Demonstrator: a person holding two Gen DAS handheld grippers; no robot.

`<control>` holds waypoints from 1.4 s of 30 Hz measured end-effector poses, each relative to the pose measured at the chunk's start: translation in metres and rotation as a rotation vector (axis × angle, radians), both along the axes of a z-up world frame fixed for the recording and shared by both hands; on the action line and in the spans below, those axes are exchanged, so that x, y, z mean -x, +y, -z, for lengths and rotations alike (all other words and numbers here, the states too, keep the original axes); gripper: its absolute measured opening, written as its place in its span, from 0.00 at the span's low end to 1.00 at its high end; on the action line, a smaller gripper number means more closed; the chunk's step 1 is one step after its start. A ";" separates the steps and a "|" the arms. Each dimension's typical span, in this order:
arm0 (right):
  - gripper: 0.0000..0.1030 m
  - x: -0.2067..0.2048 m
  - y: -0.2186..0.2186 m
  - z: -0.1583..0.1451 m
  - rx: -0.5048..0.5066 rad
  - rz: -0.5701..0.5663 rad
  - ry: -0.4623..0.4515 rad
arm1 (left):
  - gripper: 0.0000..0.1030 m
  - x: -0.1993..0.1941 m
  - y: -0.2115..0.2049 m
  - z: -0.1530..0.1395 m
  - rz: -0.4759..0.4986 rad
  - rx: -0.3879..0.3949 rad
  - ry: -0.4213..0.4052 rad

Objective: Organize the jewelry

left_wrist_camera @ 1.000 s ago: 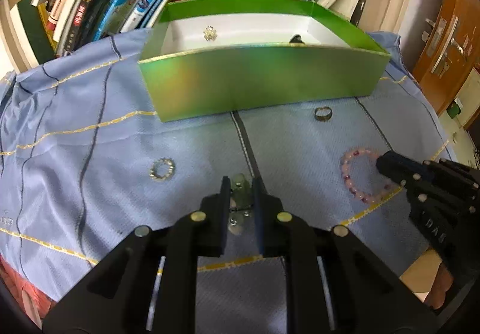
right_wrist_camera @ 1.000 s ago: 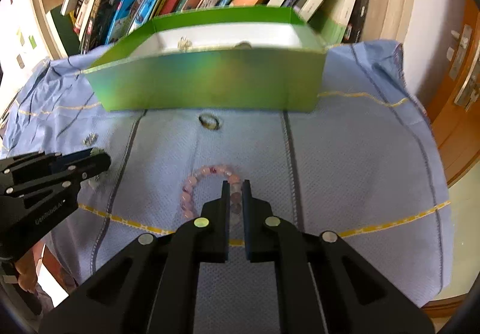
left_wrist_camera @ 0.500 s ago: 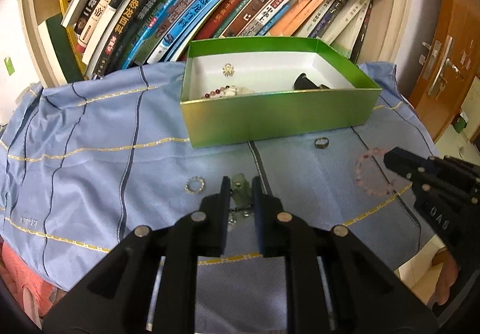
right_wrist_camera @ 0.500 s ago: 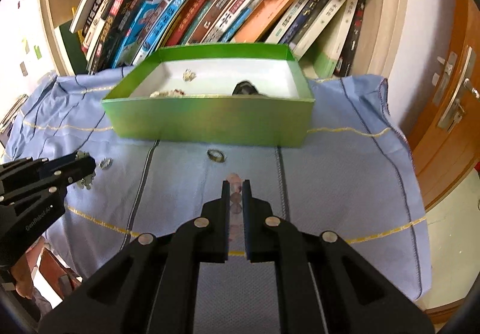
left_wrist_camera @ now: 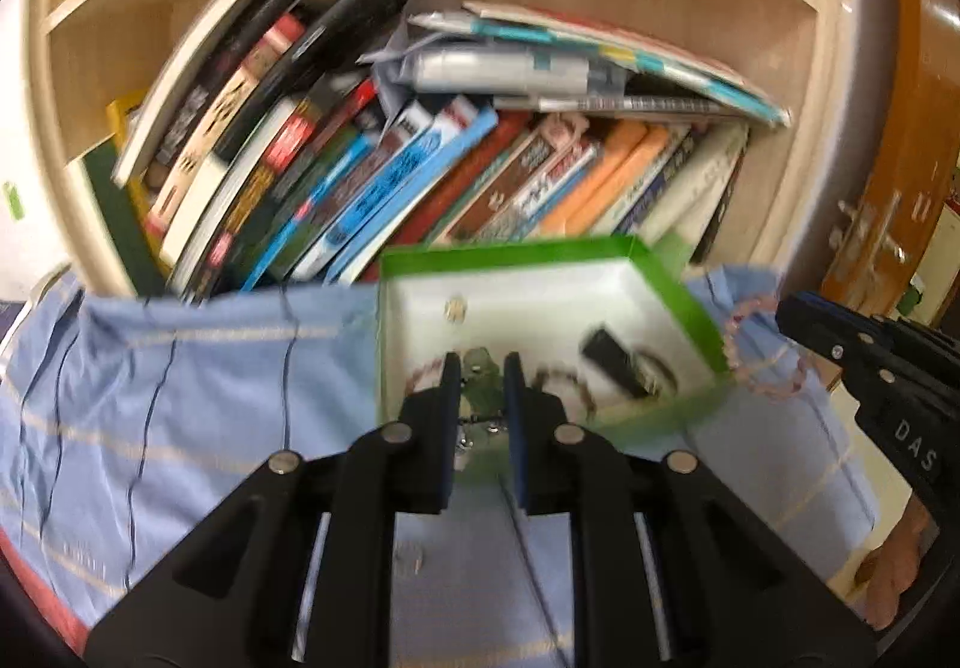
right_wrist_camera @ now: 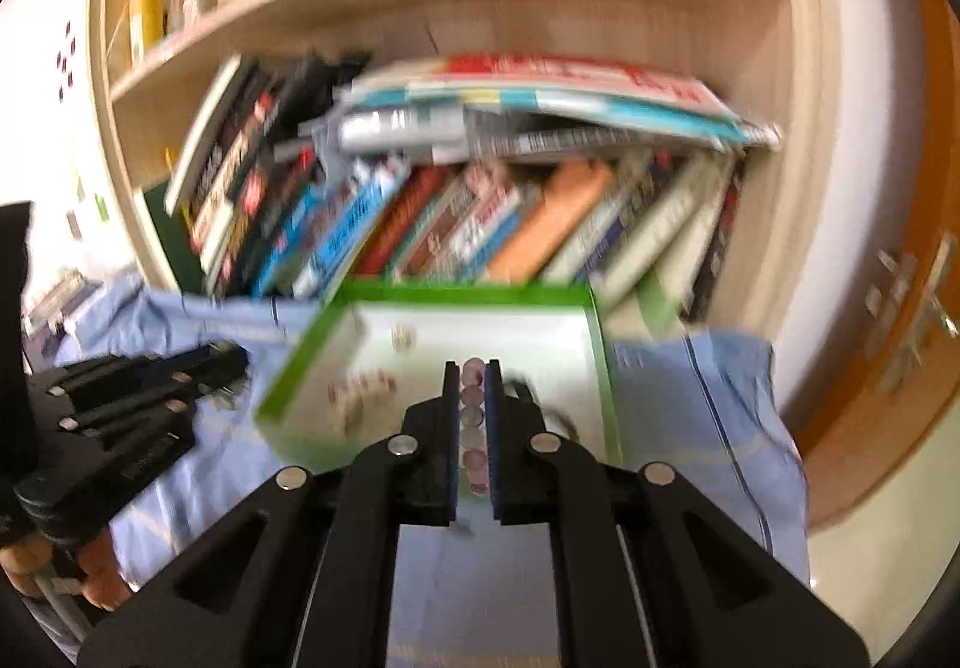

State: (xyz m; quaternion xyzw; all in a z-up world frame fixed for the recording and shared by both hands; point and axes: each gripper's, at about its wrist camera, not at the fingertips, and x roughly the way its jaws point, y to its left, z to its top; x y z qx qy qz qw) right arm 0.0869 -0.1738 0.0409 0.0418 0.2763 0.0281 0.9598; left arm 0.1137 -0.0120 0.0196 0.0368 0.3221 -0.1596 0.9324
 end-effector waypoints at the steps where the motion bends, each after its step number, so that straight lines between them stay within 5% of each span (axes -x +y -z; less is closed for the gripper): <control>1: 0.08 -0.010 0.000 0.000 -0.009 -0.003 0.008 | 0.14 -0.014 -0.004 -0.002 0.002 0.004 0.010; 9: 0.08 -0.096 0.003 0.074 -0.057 0.002 0.245 | 0.14 -0.088 -0.025 0.054 -0.029 -0.033 0.201; 13: 0.12 -0.090 0.001 0.084 -0.037 0.018 0.280 | 0.34 -0.089 -0.022 0.069 -0.038 -0.058 0.225; 17: 0.52 -0.039 -0.011 0.067 -0.038 0.027 0.187 | 0.60 -0.057 0.006 0.054 -0.090 -0.079 0.141; 23: 0.52 0.011 -0.019 0.089 -0.081 -0.019 0.252 | 0.67 -0.002 0.051 0.067 -0.147 -0.056 0.133; 29: 0.52 0.000 0.002 0.136 -0.035 -0.042 0.376 | 0.67 0.017 0.069 0.116 -0.164 -0.072 0.285; 42: 0.44 -0.022 0.022 0.158 -0.124 -0.109 0.395 | 0.68 0.021 0.049 0.134 -0.087 -0.068 0.315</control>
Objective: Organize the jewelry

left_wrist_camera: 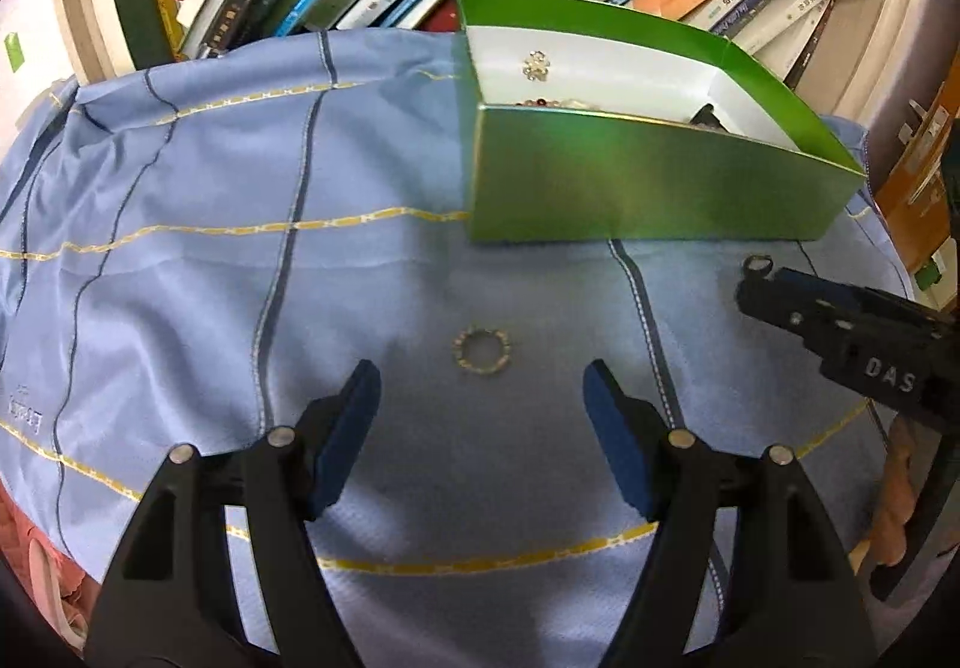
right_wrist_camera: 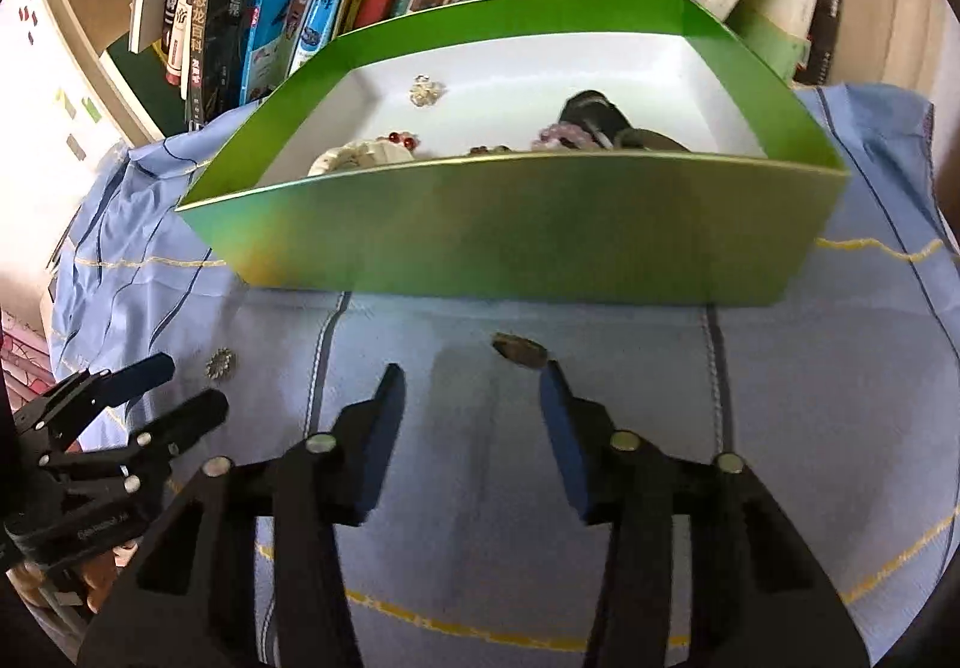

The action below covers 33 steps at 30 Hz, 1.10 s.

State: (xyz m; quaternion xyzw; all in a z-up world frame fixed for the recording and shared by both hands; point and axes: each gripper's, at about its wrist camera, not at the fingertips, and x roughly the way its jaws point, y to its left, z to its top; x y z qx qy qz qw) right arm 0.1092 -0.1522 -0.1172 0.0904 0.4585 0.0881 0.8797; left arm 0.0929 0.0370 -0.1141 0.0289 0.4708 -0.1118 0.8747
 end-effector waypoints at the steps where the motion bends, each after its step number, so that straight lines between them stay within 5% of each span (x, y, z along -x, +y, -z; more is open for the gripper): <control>1: 0.44 -0.002 0.000 0.001 -0.004 0.004 0.000 | 0.69 0.000 -0.001 0.001 0.003 0.001 0.002; 10: 0.44 -0.007 -0.007 -0.001 0.065 0.085 -0.011 | 0.71 0.001 0.000 0.000 -0.005 0.004 0.003; 15: 0.44 -0.002 -0.013 -0.001 0.194 0.151 0.002 | 0.71 0.001 -0.002 0.000 0.007 0.008 0.003; 21: 0.44 0.018 -0.050 -0.011 0.174 0.240 -0.011 | 0.72 -0.001 0.004 -0.002 -0.012 0.011 0.000; 33: 0.44 0.003 -0.004 -0.003 0.197 0.092 -0.003 | 0.68 -0.005 -0.010 0.007 0.006 0.006 0.014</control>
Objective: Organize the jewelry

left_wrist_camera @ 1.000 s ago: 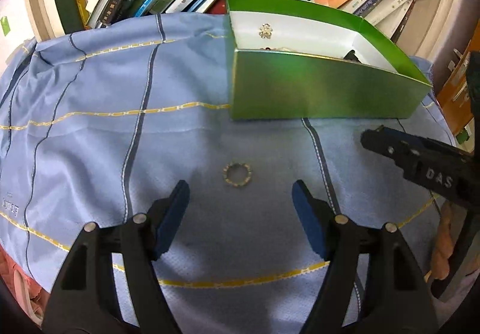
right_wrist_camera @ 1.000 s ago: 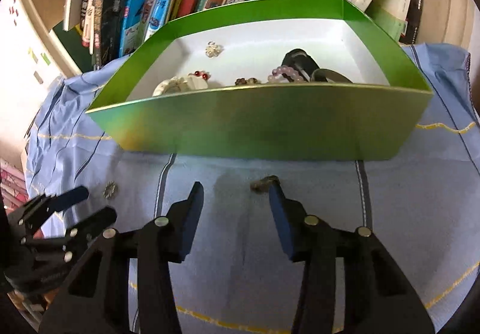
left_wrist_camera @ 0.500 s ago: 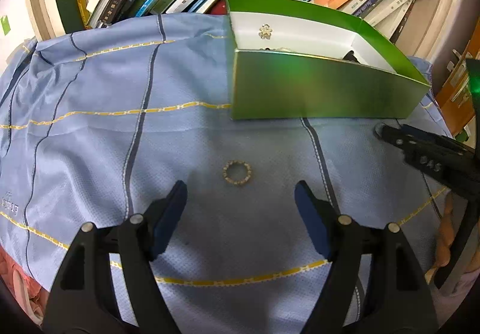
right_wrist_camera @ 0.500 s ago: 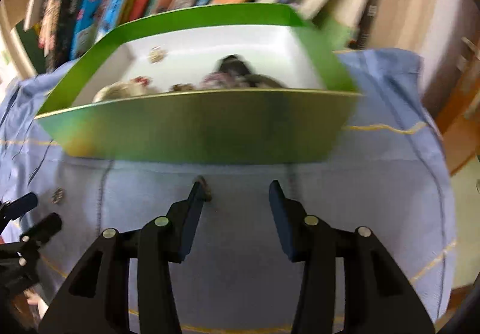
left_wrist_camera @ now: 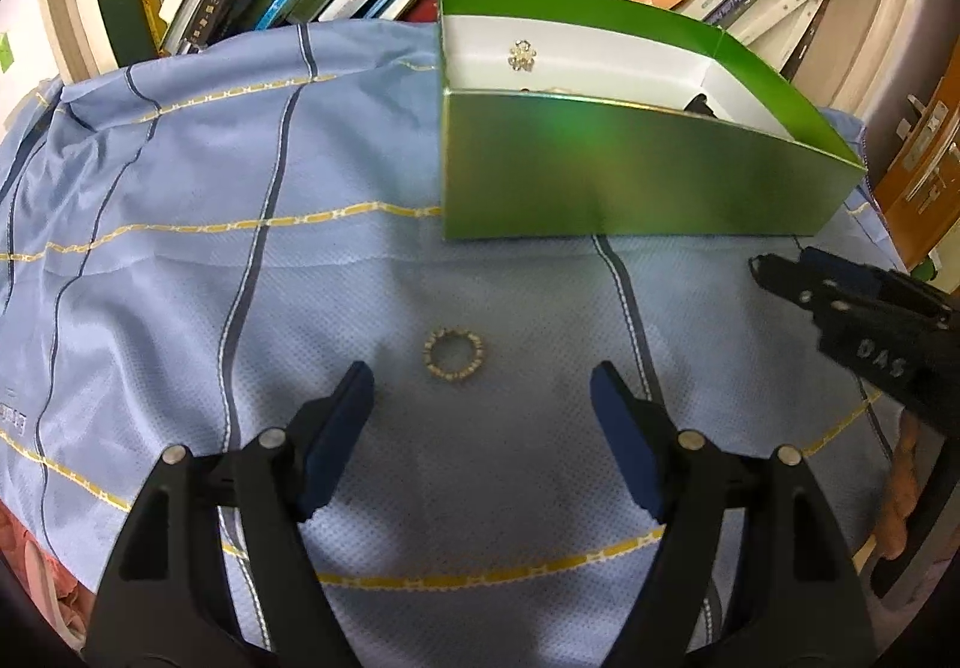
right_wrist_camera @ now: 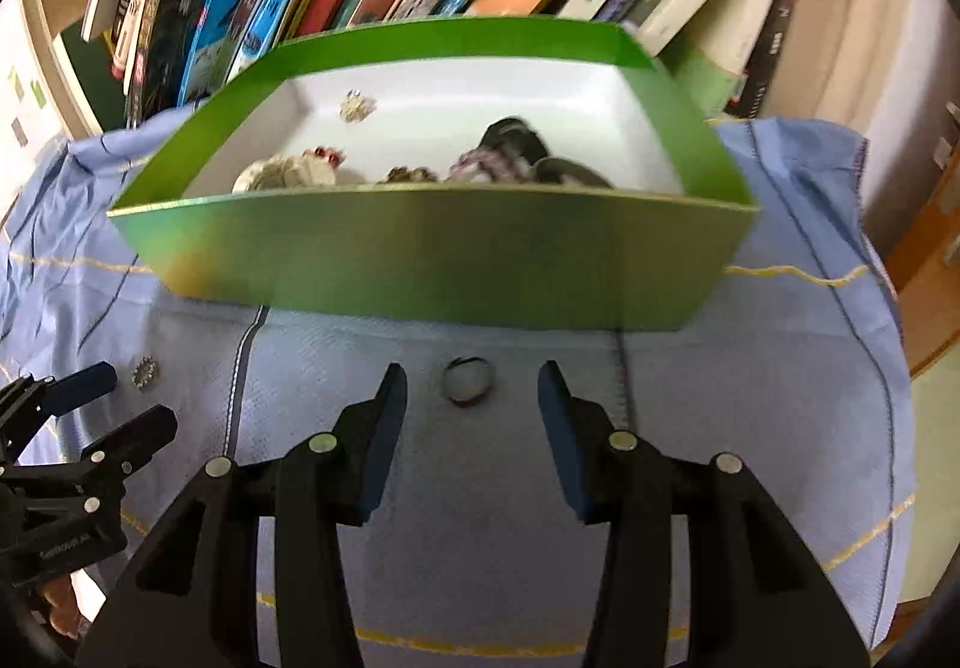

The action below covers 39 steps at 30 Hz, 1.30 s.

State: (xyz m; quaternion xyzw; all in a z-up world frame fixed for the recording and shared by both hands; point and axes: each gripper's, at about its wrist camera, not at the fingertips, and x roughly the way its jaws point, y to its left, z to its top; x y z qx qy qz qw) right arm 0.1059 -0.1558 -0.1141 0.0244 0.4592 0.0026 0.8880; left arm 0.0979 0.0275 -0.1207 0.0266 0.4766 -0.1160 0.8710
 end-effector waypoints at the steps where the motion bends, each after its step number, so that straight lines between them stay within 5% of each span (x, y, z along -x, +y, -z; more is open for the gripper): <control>1: 0.43 -0.001 0.002 0.003 0.003 -0.003 0.004 | 0.61 -0.002 0.001 0.001 -0.005 0.000 0.004; 3: 0.26 -0.001 0.004 0.004 0.027 -0.002 -0.004 | 0.52 -0.004 0.002 0.002 -0.019 -0.001 0.002; 9: 0.19 0.001 0.007 0.004 0.035 -0.033 -0.011 | 0.20 -0.010 0.002 0.002 -0.043 -0.024 -0.021; 16: 0.19 0.027 -0.002 0.003 0.030 -0.042 0.002 | 0.20 0.002 -0.009 -0.001 0.006 -0.042 -0.033; 22: 0.20 0.051 -0.021 0.002 0.001 -0.005 0.015 | 0.20 0.026 -0.045 -0.004 0.143 -0.019 -0.029; 26: 0.46 0.065 -0.031 -0.003 -0.022 0.021 -0.004 | 0.33 0.029 -0.047 -0.004 0.126 -0.006 -0.012; 29: 0.46 0.066 -0.030 -0.004 -0.022 0.026 -0.008 | 0.44 0.033 -0.045 -0.006 0.098 -0.021 -0.031; 38: 0.46 0.056 -0.017 0.005 0.006 0.049 -0.005 | 0.44 0.031 -0.047 0.002 0.028 -0.045 -0.027; 39: 0.45 0.056 -0.016 0.005 0.012 0.049 -0.009 | 0.38 0.031 -0.049 0.003 0.026 -0.051 -0.033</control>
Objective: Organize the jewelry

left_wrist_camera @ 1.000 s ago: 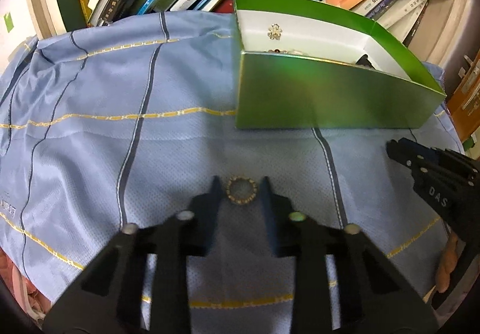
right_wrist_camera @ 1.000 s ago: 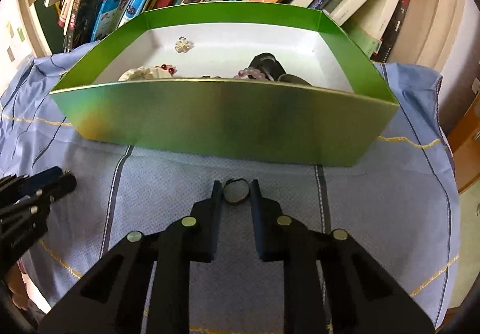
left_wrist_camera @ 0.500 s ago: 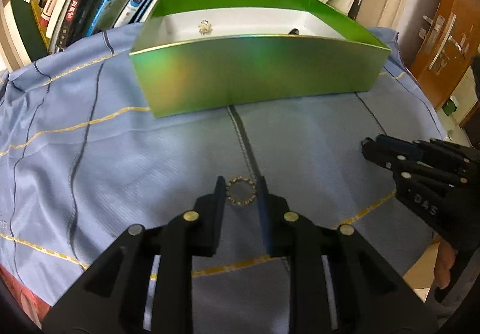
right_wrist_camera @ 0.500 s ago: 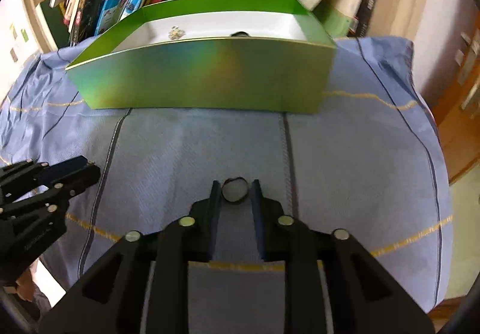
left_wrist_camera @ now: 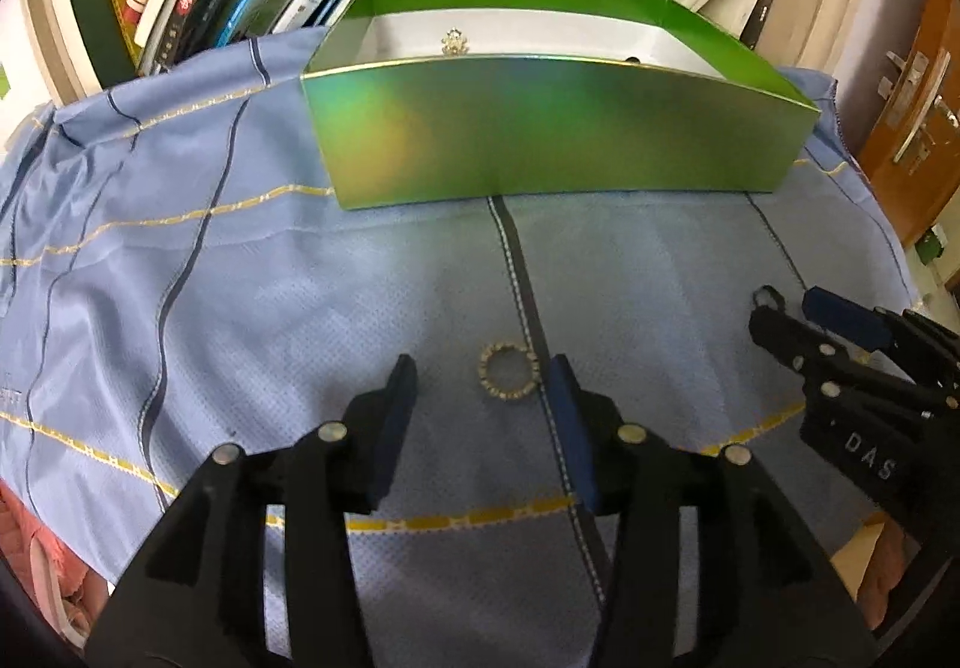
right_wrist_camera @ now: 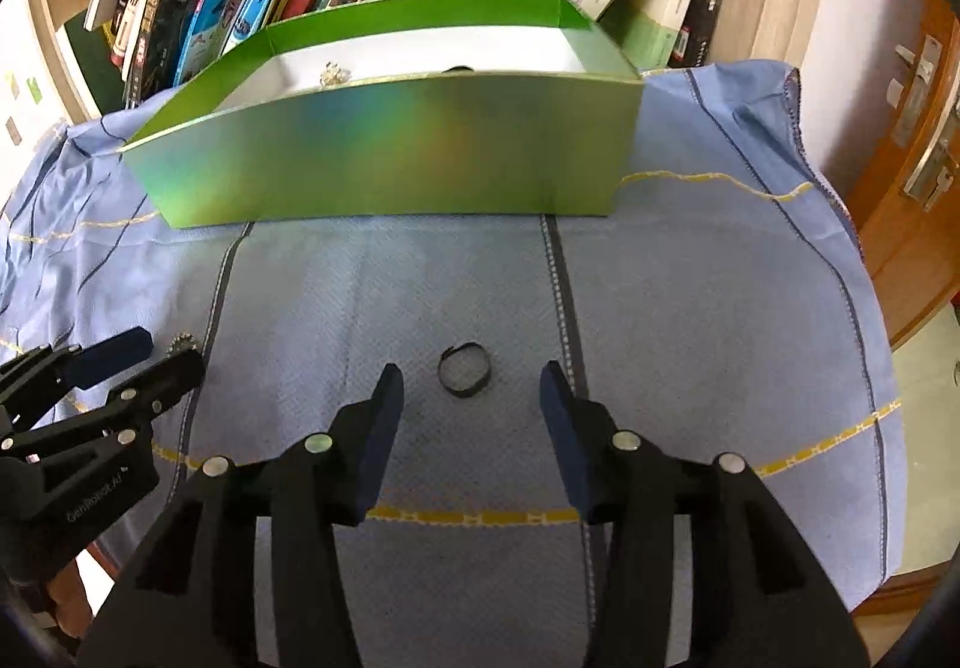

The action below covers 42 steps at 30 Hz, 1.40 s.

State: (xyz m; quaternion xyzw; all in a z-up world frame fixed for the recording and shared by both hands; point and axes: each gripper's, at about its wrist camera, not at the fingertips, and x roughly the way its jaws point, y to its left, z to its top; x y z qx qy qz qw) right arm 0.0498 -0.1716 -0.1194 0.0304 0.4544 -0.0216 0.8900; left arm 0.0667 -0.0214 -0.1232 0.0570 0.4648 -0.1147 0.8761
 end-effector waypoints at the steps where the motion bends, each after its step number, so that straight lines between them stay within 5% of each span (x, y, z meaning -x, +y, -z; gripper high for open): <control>1: 0.45 0.000 0.000 0.000 0.001 -0.003 -0.001 | 0.31 0.000 -0.001 0.000 -0.001 -0.006 -0.009; 4: 0.38 -0.002 0.005 0.001 0.019 -0.014 -0.006 | 0.21 -0.001 -0.001 0.000 0.000 -0.010 -0.022; 25: 0.38 0.003 -0.001 0.000 -0.049 -0.033 -0.009 | 0.25 0.002 0.013 -0.003 -0.018 0.030 0.009; 35: 0.38 0.002 0.007 0.000 0.003 -0.028 -0.006 | 0.54 0.008 0.016 -0.009 -0.020 0.051 0.001; 42: 0.38 0.002 0.008 0.000 0.008 -0.029 -0.008 | 0.29 0.007 0.010 -0.003 -0.003 0.032 0.014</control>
